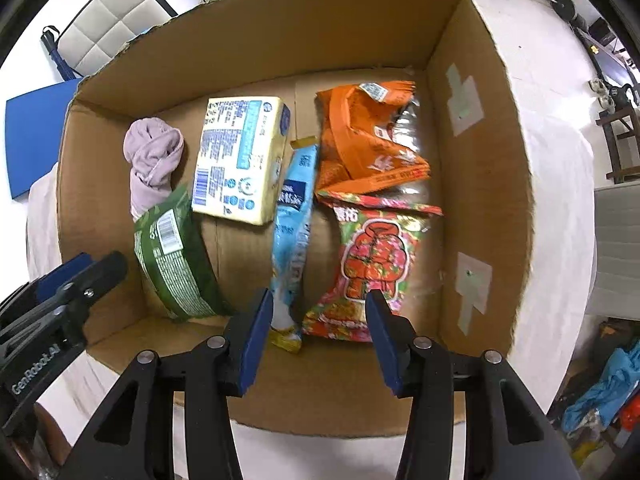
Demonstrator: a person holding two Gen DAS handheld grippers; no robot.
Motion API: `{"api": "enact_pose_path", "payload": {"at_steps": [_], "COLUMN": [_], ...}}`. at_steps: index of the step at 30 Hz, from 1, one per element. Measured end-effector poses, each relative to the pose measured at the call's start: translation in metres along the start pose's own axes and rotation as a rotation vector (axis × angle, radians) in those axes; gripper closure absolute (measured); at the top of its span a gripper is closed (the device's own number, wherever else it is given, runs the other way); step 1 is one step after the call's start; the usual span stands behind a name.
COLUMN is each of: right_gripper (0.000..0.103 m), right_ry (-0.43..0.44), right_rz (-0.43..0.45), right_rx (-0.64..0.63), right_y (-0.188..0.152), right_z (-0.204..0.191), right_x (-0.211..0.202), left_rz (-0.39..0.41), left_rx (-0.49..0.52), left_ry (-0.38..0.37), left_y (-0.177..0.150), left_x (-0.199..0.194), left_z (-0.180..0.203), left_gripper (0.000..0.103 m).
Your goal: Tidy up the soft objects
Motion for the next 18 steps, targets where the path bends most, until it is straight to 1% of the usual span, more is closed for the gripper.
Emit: {"api": "enact_pose_path", "payload": {"at_steps": [3, 5, 6, 7, 8, 9, 11, 12, 13, 14, 15, 16, 18], "right_gripper": [0.052, 0.051, 0.043, 0.031, 0.025, 0.019, 0.016, 0.016, 0.014, 0.011, 0.002, 0.000, 0.000], "right_ry": [-0.028, -0.047, -0.047, -0.049, -0.050, -0.047, -0.060, -0.067, -0.068, -0.073, -0.079, -0.076, -0.077], "right_rz": [0.017, 0.031, 0.039, 0.048, 0.056, 0.063, 0.083, 0.090, 0.099, 0.103, 0.108, 0.113, 0.122], "right_rx": [-0.019, -0.034, -0.038, -0.042, -0.044, -0.046, -0.045, -0.047, -0.051, -0.049, -0.047, -0.046, -0.040], "right_y": [-0.007, -0.010, -0.013, -0.018, -0.019, -0.021, -0.025, -0.026, -0.027, -0.028, -0.029, -0.029, -0.029], "right_z": [0.002, 0.002, 0.002, 0.001, 0.001, 0.002, 0.004, 0.004, 0.005, 0.006, 0.006, 0.007, 0.008], "right_x": [-0.002, -0.006, -0.007, -0.012, -0.014, -0.017, -0.024, -0.028, -0.031, -0.033, -0.035, -0.037, -0.041], "left_rz": [0.034, 0.058, 0.072, 0.083, 0.093, 0.105, 0.123, 0.127, 0.132, 0.136, 0.140, 0.142, 0.152], "left_rx": [-0.003, 0.001, 0.005, 0.008, 0.012, 0.015, 0.011, 0.010, 0.006, 0.002, -0.001, -0.004, -0.010], "left_ry": [0.019, 0.037, 0.045, 0.053, 0.059, 0.063, 0.072, 0.073, 0.072, 0.075, 0.083, 0.088, 0.089], "left_y": [-0.013, -0.021, -0.025, -0.028, -0.029, -0.031, -0.033, -0.033, -0.034, -0.035, -0.035, -0.035, -0.036], "left_x": [-0.007, -0.014, -0.017, -0.019, -0.020, -0.021, -0.024, -0.026, -0.027, -0.028, -0.030, -0.031, -0.035], "left_z": [0.000, 0.001, 0.002, 0.003, 0.005, 0.006, 0.007, 0.007, 0.007, 0.006, 0.006, 0.006, 0.004], "left_gripper": [0.053, 0.048, 0.044, 0.035, 0.032, 0.024, 0.018, 0.010, 0.007, 0.006, 0.004, 0.002, 0.002]}}
Point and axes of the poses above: each gripper's, at about its wrist camera, not at the fingertips, and x roughly the way its jaws point, z to its right, y to its top, the point moved 1 cm from there along x, roughly the way its jaws point, and after that the axes turned 5 degrees about x, right-handed, at the moved point
